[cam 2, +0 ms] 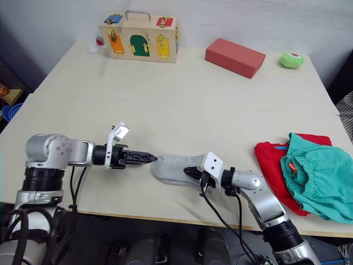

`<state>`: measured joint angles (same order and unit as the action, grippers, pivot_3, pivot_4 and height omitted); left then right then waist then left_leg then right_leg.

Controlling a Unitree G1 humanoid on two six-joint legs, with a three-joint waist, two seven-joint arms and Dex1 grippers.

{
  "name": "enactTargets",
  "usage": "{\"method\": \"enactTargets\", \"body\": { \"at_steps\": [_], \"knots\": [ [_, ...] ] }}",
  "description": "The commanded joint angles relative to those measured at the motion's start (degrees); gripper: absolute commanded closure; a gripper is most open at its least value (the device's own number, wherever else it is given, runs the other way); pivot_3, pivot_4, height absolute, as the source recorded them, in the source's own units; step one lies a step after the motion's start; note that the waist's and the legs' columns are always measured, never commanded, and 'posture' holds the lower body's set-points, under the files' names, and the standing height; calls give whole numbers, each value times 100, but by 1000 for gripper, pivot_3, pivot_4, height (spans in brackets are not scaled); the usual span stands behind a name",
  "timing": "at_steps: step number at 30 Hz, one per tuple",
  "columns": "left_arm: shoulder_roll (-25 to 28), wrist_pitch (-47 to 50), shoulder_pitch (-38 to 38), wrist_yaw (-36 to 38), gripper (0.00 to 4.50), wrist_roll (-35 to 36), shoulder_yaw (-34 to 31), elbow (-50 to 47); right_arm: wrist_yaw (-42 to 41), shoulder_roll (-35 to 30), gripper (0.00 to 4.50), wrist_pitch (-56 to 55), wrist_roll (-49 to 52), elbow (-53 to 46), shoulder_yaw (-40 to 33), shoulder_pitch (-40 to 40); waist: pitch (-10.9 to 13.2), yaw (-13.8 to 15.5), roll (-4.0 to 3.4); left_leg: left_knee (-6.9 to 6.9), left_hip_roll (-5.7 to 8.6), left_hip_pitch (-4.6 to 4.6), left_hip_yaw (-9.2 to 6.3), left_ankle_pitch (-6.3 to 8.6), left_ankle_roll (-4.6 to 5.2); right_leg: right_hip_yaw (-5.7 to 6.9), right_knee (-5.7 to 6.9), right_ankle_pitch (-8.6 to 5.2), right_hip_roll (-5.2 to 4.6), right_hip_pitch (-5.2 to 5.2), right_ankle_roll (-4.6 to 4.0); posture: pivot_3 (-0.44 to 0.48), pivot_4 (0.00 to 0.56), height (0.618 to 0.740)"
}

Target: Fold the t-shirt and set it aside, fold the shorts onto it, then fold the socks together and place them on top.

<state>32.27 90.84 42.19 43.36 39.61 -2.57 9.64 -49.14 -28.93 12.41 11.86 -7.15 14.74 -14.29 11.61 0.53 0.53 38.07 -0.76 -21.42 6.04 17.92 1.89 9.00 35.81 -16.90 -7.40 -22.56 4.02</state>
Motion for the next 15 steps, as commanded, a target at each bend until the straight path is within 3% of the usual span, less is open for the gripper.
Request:
{"method": "enactTargets", "body": {
  "at_steps": [1,7,10,15],
  "knots": [
    [-136,50,157,30,22,62,297,-53,-37,36,4500,56,-95,101,84,68,-1,-14,1,0,0,1,0,0,-1,0,0,0,0,1,0,0,150,740],
    [-190,-42,131,25,22,19,525,-34,16,76,4500,64,-81,51,46,102,-1,-48,2,0,0,3,-1,-2,-2,-1,0,0,-1,2,0,0,150,740],
    [-245,-79,106,23,583,57,455,-58,30,88,4500,50,-84,39,54,149,-1,-50,2,1,0,3,-1,-2,-3,-2,0,0,-2,3,0,0,150,740],
    [-305,-175,191,62,2153,134,283,-147,56,137,4500,62,-88,28,88,171,-1,-58,2,1,0,3,-1,-2,-3,-1,0,0,-2,2,0,0,150,740]
  ]
}}
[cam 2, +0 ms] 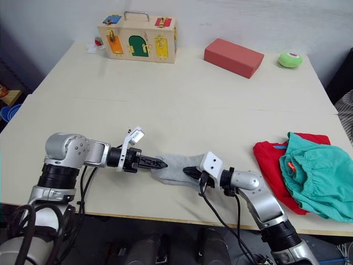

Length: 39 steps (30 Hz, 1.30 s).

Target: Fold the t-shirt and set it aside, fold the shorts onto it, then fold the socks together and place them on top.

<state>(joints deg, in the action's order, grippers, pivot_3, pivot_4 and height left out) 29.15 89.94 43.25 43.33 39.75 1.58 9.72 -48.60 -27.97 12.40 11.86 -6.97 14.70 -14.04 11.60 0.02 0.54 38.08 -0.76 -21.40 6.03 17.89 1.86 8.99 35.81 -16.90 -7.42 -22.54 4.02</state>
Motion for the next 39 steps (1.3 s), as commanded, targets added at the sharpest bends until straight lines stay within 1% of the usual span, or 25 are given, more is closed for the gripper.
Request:
{"method": "enactTargets", "body": {
  "at_steps": [1,4,5,7,8,10,11,13,15,19,22,27,29,30,33,37,39],
  "knots": [
    [33,-105,103,87,2536,128,-116,-193,2,48,4500,63,-89,11,98,146,0,-10,0,0,0,0,0,0,0,0,0,0,0,0,0,0,150,740],
    [173,-357,49,218,3541,95,138,-456,2,66,4500,57,-92,28,111,151,0,-11,0,0,-1,0,0,-1,-2,0,0,0,0,-1,0,0,150,740],
    [172,-436,30,268,3801,124,194,-574,1,73,4500,51,-98,42,118,156,0,-8,0,0,-1,0,0,-1,-2,0,0,0,0,-1,0,0,150,740],
    [178,-751,-7,424,4471,131,332,-825,4,78,4500,70,-100,51,123,164,0,-7,0,0,-1,0,1,-1,-2,-1,0,0,-1,0,0,0,150,740],
    [118,-903,4,457,4490,139,327,-923,13,81,4500,88,-98,49,120,167,0,-6,0,0,0,0,1,-1,-2,-1,-2,0,-1,0,0,0,150,740],
    [98,-1272,35,521,4490,11,512,-1102,37,88,4500,115,-96,40,113,183,0,-7,0,0,-1,0,0,-1,-2,-1,-8,0,-1,0,0,0,150,740],
    [114,-1436,54,732,4490,51,667,-1260,54,101,4500,151,-108,47,130,160,0,-10,0,0,-1,1,0,-1,-2,-1,-16,0,-1,0,-1,0,150,740],
    [116,-1642,129,926,4490,-31,1077,-1373,163,211,4500,282,-75,59,104,51,0,-11,0,-1,-1,1,1,-1,-3,-1,-17,-1,0,0,-1,0,150,740],
    [-16,-1869,189,920,4490,-192,1305,-1237,197,263,4500,338,-83,58,101,-3,0,-10,0,0,-1,2,3,-1,-3,-3,-17,0,0,0,-1,0,150,740],
    [-408,-2714,242,948,4490,-777,1885,-747,276,321,4500,616,21,-183,71,56,0,-7,0,0,-1,3,4,-4,-1,-3,-17,0,0,0,-1,0,150,740],
    [-649,-3021,212,1000,4490,-942,1972,-494,364,370,4500,858,136,-438,-13,117,0,-6,-1,0,-1,1,4,-4,0,-2,-17,0,1,-2,-1,0,150,740],
    [-865,-3428,90,1182,4490,-1122,2020,-324,413,148,4500,1204,317,-1138,-333,454,-1,61,-1,2,2,-3,1,-5,6,0,-19,0,-6,-1,-1,0,150,740],
    [-873,-3674,12,1322,3903,-1202,2060,-345,408,60,4500,1370,509,-1486,-546,658,-1,109,-1,3,5,-5,1,-2,10,0,-24,0,-8,-1,-1,0,150,740],
    [-904,-3820,-32,1353,3708,-1248,2054,-332,384,0,4500,1454,627,-1667,-654,771,-1,129,-1,2,5,-7,1,-1,12,1,-24,0,-7,-1,-1,0,150,740],
    [-980,-4321,-153,1390,2726,-1491,2098,-202,396,-78,4500,1771,1038,-2036,-989,1069,0,140,-1,0,5,-12,-2,0,13,6,-25,0,-6,-2,-1,0,150,740],
    [-1145,-4692,-216,1304,1438,-1776,2091,83,501,-223,4500,2186,1529,-2441,-1508,1417,0,146,-1,3,5,-13,-1,1,18,7,-30,0,-6,-2,-1,0,150,740],
    [-1199,-4994,-253,1409,782,-1847,2078,142,524,-356,4500,2409,1884,-2751,-1977,1767,0,149,-1,4,5,-13,-1,3,22,7,-30,0,-8,-2,-1,0,150,740]
  ]
}}
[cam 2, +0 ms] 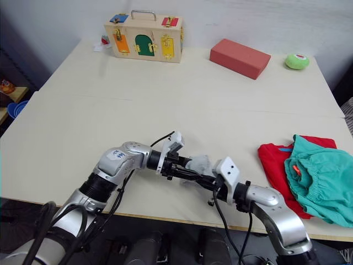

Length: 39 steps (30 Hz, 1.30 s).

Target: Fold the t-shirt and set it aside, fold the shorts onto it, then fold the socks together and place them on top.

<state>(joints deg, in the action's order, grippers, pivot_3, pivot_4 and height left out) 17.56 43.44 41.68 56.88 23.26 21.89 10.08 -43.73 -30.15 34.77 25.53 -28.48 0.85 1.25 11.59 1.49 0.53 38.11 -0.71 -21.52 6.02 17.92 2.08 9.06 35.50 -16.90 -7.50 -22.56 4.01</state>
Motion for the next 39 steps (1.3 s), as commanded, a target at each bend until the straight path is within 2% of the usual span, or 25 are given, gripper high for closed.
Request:
{"method": "enactTargets", "body": {
  "at_steps": [1,3,5,9,13,17,20,26,29,33,39],
  "knots": [
    [-64,-488,-113,103,491,-229,34,123,60,-192,4500,253,638,-706,-759,364,0,7,0,0,0,0,-1,1,2,0,0,0,0,0,0,0,150,740],
    [-152,-959,-195,349,10,-191,-42,87,75,-336,4500,342,841,-890,-1239,748,0,8,0,-1,-1,1,-2,3,4,0,-2,0,0,2,0,0,150,740],
    [-141,-1218,-299,844,10,12,-58,-165,23,-481,4500,320,956,-1011,-1789,1264,0,24,-1,-2,-1,0,-1,5,6,0,-4,0,-1,2,0,0,150,740],
    [-201,-1617,-306,867,10,-205,-81,-125,-19,-671,4500,187,983,-1020,-2301,1832,0,15,-1,-2,-1,-2,-1,6,8,3,-9,1,0,2,1,0,150,740],
    [-121,-2219,-311,1070,10,-268,-262,-108,1,-591,4500,-47,1137,-944,-2485,1729,0,-25,-1,-2,-3,2,2,8,11,-1,-5,2,1,2,2,0,150,740],
    [-117,-2138,-139,1041,10,182,-904,-265,67,-406,4500,-92,1494,-965,-2234,1163,1,-17,-2,-3,-8,5,0,6,8,-1,0,2,4,-1,2,0,150,740],
    [44,-2076,-46,1021,574,231,-1192,-257,248,-159,4500,-64,1637,-952,-1807,606,1,-8,-2,-3,-8,3,-4,6,7,1,-2,2,3,0,2,0,150,740],
    [381,-3115,-330,1123,2406,-492,-1054,331,470,167,4500,-188,1016,-499,-591,-307,1,-15,-3,-3,-3,1,0,5,7,3,-2,2,4,0,2,0,150,740],
    [150,-3516,-607,998,3349,-681,-932,552,548,108,4500,-351,417,-156,-75,-561,1,3,-3,-1,2,-2,2,6,10,5,4,2,3,0,2,0,150,740],
    [-312,-3765,-741,684,4476,-972,-711,799,464,165,4500,-705,108,340,82,-533,1,23,-2,15,9,-28,-6,10,26,13,-1,9,0,-2,16,0,150,740],
    [-652,-4086,-608,248,4476,-1733,-288,1476,-68,22,4500,-1739,-309,1096,127,-49,0,-1,-2,18,14,-30,-3,12,36,13,-7,16,0,-1,27,0,150,740]
  ]
}}
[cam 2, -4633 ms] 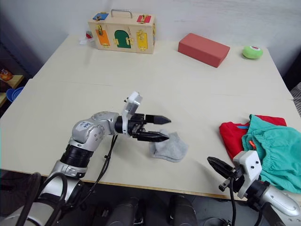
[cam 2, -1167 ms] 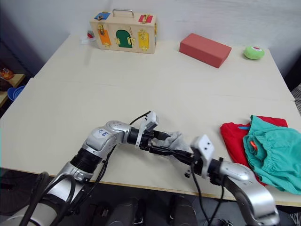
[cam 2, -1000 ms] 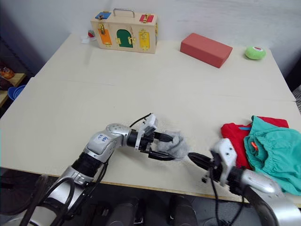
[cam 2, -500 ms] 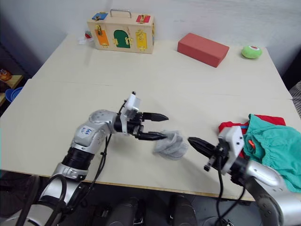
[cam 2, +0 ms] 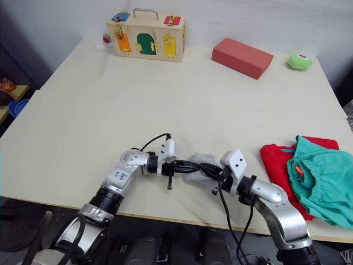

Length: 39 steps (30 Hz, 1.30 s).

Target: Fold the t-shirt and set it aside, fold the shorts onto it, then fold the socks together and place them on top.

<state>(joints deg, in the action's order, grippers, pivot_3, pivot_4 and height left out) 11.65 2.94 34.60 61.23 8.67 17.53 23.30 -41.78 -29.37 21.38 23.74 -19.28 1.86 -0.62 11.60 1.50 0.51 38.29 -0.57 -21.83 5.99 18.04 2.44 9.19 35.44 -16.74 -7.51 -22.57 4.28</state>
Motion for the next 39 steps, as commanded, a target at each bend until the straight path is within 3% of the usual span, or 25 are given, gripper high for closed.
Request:
{"method": "enactTargets", "body": {
  "at_steps": [1,8,12,18,23,29,30,34,38,39],
  "knots": [
    [-68,-67,102,-243,4476,-333,151,229,-272,35,4500,-512,-76,300,-29,185,-1,-3,2,0,-1,1,0,0,0,0,0,0,0,0,0,0,150,740],
    [71,-10,-123,-313,4476,-264,-33,171,-131,306,4500,-1155,-116,1198,-439,340,-12,-9,7,-4,-4,47,1,3,0,-11,-11,0,-12,31,-1,0,150,740],
    [89,-94,-184,-232,4476,-86,-182,-151,-268,329,4500,-971,512,577,-653,375,-13,-8,6,-5,-4,51,-1,6,-1,-11,-13,1,-16,35,-1,0,150,740],
    [154,-30,-164,-244,4476,-127,-167,-334,-271,395,4500,-678,629,184,-323,127,-11,-19,4,-6,-6,39,0,5,-2,-12,-7,1,-15,19,-3,0,150,740],
    [216,-26,-186,-146,4476,-311,50,-311,-36,400,4500,-940,-127,761,-19,-114,-11,-11,4,-7,-5,37,4,5,-3,-12,-5,0,-15,15,-3,0,150,740],
    [170,30,-233,-339,4476,-455,133,-134,-43,296,4500,-1060,51,1044,-573,5,-12,6,4,-6,-3,34,3,6,-1,-10,-14,1,-15,21,-3,0,150,740],
    [161,7,-232,-368,4476,-469,145,-92,-110,307,4500,-772,625,715,-830,72,-12,7,4,-5,-3,35,2,6,-1,-9,-14,1,-15,22,-3,0,150,740],
    [158,-80,-195,-433,4500,-477,147,-11,99,-361,3543,1227,2629,-371,-1620,414,-11,4,-2,-6,-3,34,-2,9,4,-10,-19,1,-19,22,-4,0,150,740],
    [153,-95,-160,-443,4500,-453,126,1,721,-880,2099,2537,3851,-574,-2133,585,-13,6,-2,-8,-7,35,-8,20,23,-9,-25,2,-21,25,-5,0,150,740],
    [157,-121,-144,-427,4500,-444,117,14,1019,-1376,1786,3451,4086,-416,-2229,730,-13,8,-3,-8,-8,35,-9,23,27,-8,-25,2,-21,25,-6,0,150,740]
  ]
}}
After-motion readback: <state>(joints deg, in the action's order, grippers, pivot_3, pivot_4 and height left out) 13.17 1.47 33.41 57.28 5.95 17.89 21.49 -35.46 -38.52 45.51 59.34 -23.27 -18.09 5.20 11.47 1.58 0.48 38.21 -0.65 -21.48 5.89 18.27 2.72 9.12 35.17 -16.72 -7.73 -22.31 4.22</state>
